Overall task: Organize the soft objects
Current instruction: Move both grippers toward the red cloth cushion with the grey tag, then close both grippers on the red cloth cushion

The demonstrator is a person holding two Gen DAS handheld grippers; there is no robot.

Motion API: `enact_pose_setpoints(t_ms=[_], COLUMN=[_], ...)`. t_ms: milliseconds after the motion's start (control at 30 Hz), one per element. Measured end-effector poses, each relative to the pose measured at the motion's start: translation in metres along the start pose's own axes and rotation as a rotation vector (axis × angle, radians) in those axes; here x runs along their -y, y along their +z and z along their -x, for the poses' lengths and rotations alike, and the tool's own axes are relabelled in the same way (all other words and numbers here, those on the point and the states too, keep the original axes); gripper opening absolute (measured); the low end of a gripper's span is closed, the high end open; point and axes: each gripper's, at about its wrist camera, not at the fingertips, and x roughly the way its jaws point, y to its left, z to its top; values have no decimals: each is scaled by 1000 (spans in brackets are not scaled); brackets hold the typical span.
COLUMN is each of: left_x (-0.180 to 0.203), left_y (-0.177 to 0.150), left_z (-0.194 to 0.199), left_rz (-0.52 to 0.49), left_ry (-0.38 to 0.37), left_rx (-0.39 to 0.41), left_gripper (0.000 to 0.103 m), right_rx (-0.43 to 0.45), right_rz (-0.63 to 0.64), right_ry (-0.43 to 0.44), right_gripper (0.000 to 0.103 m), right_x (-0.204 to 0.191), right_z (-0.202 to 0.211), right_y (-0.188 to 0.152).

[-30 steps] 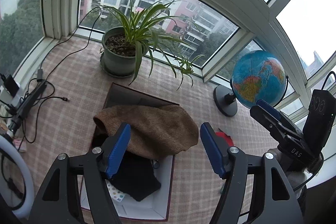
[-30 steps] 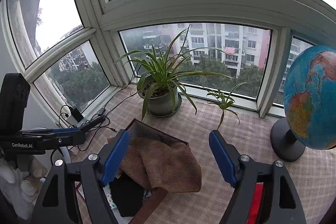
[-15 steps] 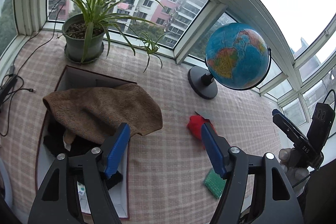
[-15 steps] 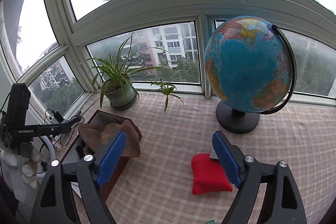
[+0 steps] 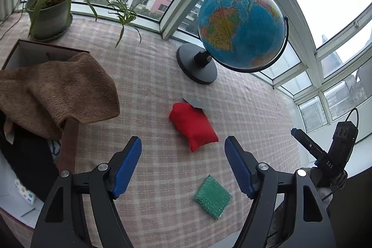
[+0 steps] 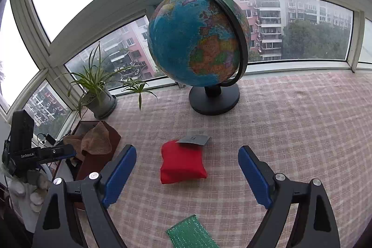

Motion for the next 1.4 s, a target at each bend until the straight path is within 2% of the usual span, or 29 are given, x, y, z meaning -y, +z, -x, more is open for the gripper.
enact_pose_setpoints(t_ms=[233, 700, 1067, 1267, 1400], left_x=[21, 34, 19, 13, 12], left_y=[-12, -13, -7, -3, -3], left_z=[-47, -149, -187, -199, -203], left_rz=[-22, -28, 9, 23, 25], left_ry=[36, 76, 60, 46, 31], left_rx=[-51, -188, -229, -241, -244], left_gripper=[74, 74, 74, 74, 74], right_rx=[-76, -243, -360, -407, -438], right_rz=[-48, -87, -122, -145, -169], right_ry=[43, 126, 183, 212, 239], right_gripper=[87, 87, 86, 80, 66], right_x=[31, 49, 50, 50, 51], right_z=[-26, -119, -186, -211, -224], right_y=[-9, -20, -23, -25, -26])
